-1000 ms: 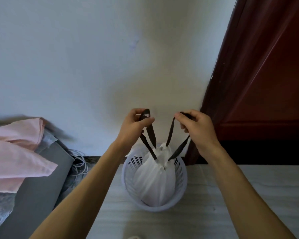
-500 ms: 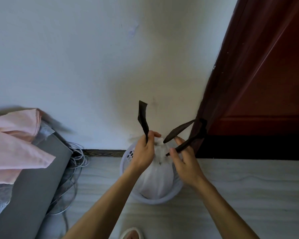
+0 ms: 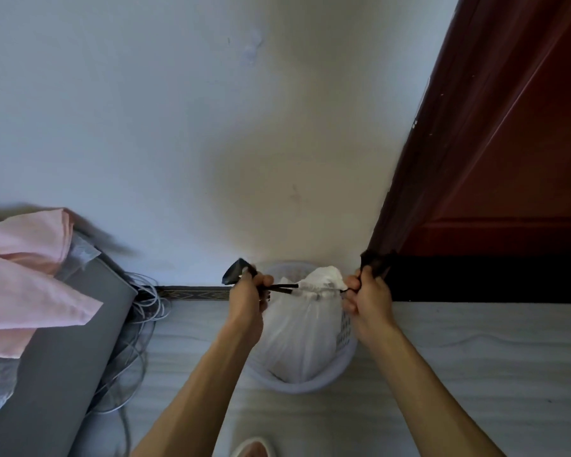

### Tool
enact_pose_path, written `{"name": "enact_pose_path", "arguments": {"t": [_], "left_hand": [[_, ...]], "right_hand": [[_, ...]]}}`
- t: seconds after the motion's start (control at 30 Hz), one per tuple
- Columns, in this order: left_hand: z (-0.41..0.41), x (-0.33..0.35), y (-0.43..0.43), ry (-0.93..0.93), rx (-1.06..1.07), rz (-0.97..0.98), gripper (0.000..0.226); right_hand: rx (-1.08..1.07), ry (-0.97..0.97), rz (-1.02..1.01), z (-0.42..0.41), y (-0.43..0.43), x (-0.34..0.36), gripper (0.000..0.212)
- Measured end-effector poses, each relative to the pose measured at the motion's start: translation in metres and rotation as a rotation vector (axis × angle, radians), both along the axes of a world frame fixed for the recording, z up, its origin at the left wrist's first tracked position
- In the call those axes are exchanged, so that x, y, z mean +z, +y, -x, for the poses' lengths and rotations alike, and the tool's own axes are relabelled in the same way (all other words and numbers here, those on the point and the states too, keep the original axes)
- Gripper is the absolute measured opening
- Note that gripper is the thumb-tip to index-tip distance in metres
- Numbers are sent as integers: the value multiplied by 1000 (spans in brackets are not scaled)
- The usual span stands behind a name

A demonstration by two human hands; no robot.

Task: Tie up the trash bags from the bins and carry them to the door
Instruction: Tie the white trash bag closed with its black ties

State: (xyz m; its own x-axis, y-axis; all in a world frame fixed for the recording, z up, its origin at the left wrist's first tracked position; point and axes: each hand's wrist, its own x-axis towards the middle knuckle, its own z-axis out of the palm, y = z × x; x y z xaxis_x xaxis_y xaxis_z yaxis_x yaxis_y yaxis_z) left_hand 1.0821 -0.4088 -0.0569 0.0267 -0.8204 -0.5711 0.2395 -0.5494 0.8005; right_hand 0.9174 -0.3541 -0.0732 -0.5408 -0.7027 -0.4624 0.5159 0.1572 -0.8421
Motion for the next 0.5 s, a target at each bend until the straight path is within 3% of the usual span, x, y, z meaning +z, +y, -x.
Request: {"name": "enact_pose_path", "arguments": {"t": [0.13, 0.3, 0.37, 0.5], "left_hand": [[-3, -4, -3, 78, -24, -56, 46], [-8, -7, -9, 75, 21, -100, 43], [-11, -4, -11, 174, 62, -99, 41], [-4, 19, -15, 403, 45, -42, 35]], "right_hand": [[14, -107, 74, -1, -1, 8, 28], [141, 111, 168, -17, -5, 34, 32], [159, 132, 184, -18, 0, 32, 34], [224, -51, 286, -10, 4, 32, 22]]}}
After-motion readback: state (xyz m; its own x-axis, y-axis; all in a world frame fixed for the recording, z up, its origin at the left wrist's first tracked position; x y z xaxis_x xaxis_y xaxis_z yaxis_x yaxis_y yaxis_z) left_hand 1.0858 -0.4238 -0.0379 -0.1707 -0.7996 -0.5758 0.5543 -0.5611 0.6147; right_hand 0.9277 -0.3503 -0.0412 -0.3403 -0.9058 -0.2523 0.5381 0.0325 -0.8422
